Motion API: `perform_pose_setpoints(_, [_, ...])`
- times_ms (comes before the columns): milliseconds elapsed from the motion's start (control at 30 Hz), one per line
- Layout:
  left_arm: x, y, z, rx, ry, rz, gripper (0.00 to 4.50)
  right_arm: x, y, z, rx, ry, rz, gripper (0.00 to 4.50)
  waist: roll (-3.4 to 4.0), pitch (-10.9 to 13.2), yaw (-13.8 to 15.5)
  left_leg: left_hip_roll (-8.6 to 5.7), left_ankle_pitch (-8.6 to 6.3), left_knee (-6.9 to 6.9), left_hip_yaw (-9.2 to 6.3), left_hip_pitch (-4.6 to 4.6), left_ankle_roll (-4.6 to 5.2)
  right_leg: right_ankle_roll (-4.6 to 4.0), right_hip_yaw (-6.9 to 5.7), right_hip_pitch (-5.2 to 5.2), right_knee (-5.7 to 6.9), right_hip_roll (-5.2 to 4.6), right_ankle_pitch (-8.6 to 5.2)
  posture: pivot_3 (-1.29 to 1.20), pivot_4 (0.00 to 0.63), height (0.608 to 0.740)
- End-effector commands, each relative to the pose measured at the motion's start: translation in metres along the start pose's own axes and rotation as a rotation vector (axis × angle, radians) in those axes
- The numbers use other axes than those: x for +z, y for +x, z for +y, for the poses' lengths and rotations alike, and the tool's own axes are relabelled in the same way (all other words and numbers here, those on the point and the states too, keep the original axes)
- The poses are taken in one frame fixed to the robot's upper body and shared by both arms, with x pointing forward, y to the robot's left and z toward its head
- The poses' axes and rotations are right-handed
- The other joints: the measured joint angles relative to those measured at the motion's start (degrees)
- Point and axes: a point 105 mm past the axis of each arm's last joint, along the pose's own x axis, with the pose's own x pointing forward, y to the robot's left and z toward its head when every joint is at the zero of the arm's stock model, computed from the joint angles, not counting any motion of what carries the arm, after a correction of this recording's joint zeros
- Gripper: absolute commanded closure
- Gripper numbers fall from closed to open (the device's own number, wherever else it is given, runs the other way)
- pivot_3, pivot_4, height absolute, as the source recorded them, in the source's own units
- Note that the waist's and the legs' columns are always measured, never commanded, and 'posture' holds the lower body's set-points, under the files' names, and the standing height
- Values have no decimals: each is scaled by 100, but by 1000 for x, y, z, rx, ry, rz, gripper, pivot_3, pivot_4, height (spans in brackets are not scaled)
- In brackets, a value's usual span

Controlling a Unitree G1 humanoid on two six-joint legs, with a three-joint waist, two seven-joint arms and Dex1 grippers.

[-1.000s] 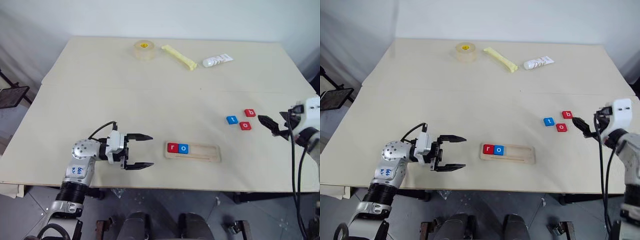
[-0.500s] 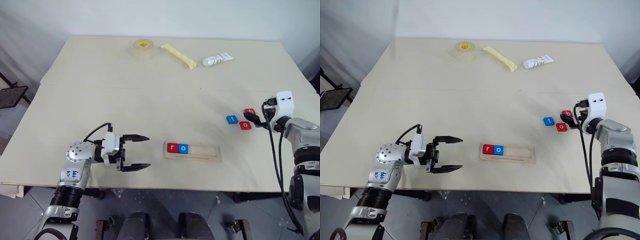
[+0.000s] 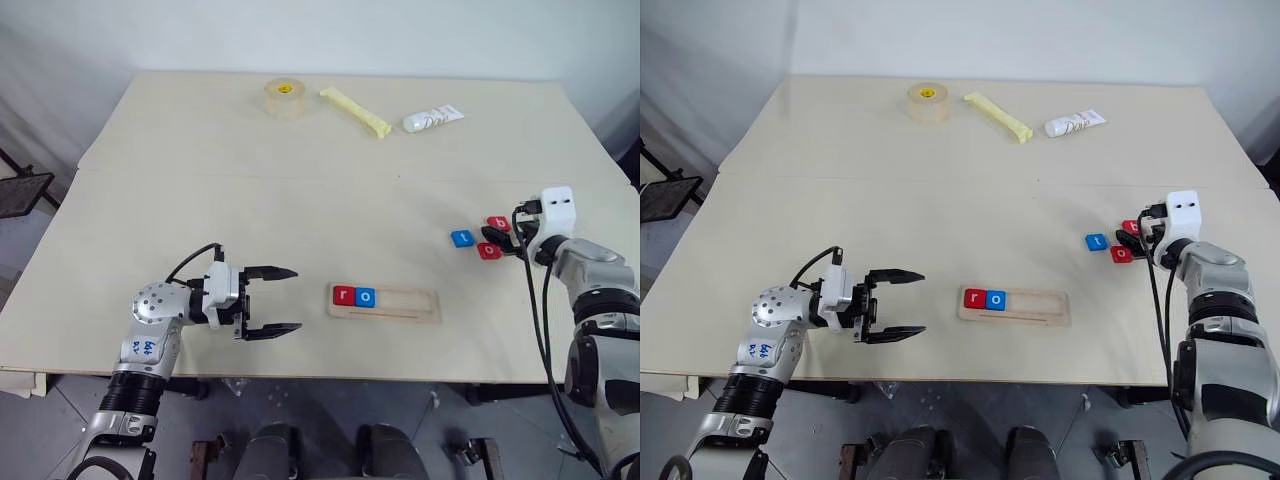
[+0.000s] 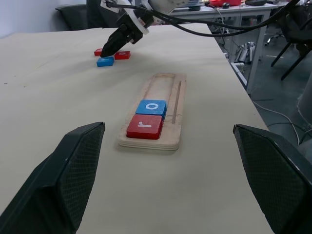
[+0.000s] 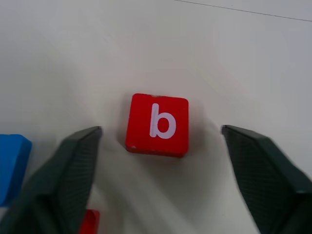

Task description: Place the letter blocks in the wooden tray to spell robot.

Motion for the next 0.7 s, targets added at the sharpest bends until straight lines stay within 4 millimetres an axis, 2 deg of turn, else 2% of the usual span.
perform_pose_setpoints(33, [8, 2, 0, -3, 35, -21, 0, 7, -1, -6, -37, 14, -24, 1941, 0, 0, 4, 0, 0, 0, 0, 0, 0, 0, 1, 0, 0, 0, 0, 0, 150, 740])
perform_pose_setpoints(133, [8, 2, 1, -3, 36, -18, 0, 8, 0, -6, -45, 24, -27, 2943, 0, 0, 9, 0, 0, 0, -1, 0, 0, 0, 1, 0, 0, 0, 0, 0, 150, 740])
perform_pose_setpoints(167, [8, 2, 1, -2, 35, -18, 0, 9, 0, -6, -46, 24, -31, 3035, 0, 0, 9, 0, 0, 0, -1, 0, 0, 0, 1, 0, 0, 0, 0, 0, 150, 740])
perform_pose_setpoints(333, [7, 2, 1, -8, 28, -26, 0, 24, -4, -11, -63, 30, -93, 3035, 1, 1, 7, 0, 0, 0, 0, -1, 0, 0, 2, -1, 0, 0, 0, 0, 150, 740])
perform_pose_setpoints(467, [3, -4, 0, -19, 18, -20, 0, 38, -16, -9, -52, -7, -170, 3035, 2, 1, 14, 0, 0, -1, 0, -2, 0, 0, 3, -4, 1, 0, 0, 0, 150, 740])
perform_pose_setpoints(600, [-2, -10, 3, -36, 13, -5, 0, 40, -48, 11, -45, -33, -216, 3035, 2, 1, 74, -1, 0, -2, -15, -10, 0, 0, 2, -13, 17, -1, 0, 0, 150, 740])
perform_pose_setpoints(700, [-4, -10, 6, -50, 24, -8, 0, 26, -80, 28, -60, -22, -205, 3035, 3, 0, 105, -3, 0, -2, -20, -20, 0, 0, 1, -22, 21, -1, 0, 0, 150, 740])
